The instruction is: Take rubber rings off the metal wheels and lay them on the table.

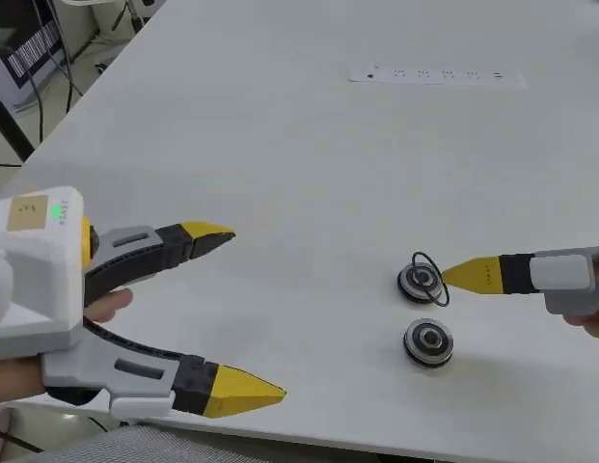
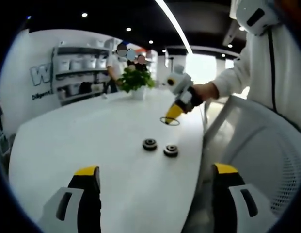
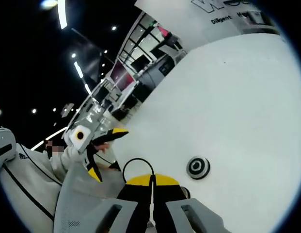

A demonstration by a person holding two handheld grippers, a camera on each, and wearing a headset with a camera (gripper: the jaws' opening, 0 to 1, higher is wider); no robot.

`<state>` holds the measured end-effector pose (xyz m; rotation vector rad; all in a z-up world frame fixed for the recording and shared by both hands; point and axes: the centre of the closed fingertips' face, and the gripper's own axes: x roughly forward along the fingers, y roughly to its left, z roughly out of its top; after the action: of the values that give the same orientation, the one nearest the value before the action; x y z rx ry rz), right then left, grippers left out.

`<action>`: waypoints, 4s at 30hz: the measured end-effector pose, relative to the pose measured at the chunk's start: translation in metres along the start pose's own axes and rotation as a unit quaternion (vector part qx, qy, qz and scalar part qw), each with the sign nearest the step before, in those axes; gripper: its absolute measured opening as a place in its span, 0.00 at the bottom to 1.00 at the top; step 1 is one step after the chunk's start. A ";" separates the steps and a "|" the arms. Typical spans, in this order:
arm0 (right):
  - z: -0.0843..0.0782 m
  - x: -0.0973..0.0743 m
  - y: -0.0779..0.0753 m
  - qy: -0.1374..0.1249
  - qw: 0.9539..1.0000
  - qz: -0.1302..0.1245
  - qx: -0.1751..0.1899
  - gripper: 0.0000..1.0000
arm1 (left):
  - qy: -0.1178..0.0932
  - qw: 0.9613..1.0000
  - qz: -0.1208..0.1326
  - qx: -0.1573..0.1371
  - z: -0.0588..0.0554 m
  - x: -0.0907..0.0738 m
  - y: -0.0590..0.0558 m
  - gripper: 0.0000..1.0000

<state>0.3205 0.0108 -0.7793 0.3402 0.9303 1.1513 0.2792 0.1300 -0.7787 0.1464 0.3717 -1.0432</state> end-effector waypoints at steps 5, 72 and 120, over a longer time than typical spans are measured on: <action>0.003 0.006 0.002 0.006 1.000 0.000 -0.018 0.00 | -0.013 1.000 0.011 -0.010 0.001 -0.003 0.002 1.00; -0.027 0.047 -0.025 0.099 0.985 -0.060 -0.124 0.10 | 0.032 0.999 -0.015 0.009 -0.008 0.000 -0.014 0.98; -0.057 -0.001 -0.044 0.070 0.975 -0.052 -0.202 0.42 | 0.006 0.997 -0.065 0.051 0.053 0.040 -0.004 0.91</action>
<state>0.3040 -0.0200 -0.8421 -0.1195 0.8003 1.2468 0.3062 0.0804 -0.7441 0.2225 0.3425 -1.1899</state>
